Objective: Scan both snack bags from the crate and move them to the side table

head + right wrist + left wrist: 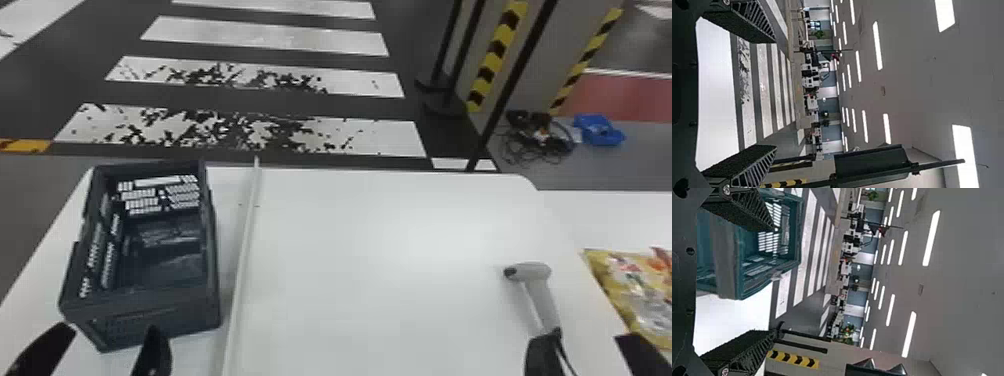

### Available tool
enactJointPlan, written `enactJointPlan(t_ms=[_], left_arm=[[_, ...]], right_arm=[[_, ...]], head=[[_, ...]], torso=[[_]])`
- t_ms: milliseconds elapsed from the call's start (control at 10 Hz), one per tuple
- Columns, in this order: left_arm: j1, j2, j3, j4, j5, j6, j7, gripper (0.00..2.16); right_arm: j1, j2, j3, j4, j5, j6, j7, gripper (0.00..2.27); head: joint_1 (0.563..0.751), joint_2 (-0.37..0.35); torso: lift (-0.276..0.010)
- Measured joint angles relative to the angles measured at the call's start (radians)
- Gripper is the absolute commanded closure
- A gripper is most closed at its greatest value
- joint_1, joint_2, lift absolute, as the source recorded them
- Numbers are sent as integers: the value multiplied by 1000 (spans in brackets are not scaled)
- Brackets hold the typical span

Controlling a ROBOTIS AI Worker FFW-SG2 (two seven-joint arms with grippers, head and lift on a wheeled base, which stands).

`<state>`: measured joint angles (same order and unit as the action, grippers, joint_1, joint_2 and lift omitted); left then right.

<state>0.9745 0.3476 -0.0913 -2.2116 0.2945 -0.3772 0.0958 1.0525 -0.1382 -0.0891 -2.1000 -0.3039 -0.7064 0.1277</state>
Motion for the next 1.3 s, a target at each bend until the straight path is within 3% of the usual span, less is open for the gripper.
enactJointPlan(t_ms=[400, 1300], left_arm=[[24, 9, -73, 52, -16, 27, 20, 66], [-2, 10, -65, 64, 12, 54, -14, 70]], right_arm=[[61, -8, 6, 39, 18, -32, -16, 43], [53, -6, 12, 48, 18, -75, -16, 76]], head=[[695, -218], [695, -218]], torso=[[-95], [-95]])
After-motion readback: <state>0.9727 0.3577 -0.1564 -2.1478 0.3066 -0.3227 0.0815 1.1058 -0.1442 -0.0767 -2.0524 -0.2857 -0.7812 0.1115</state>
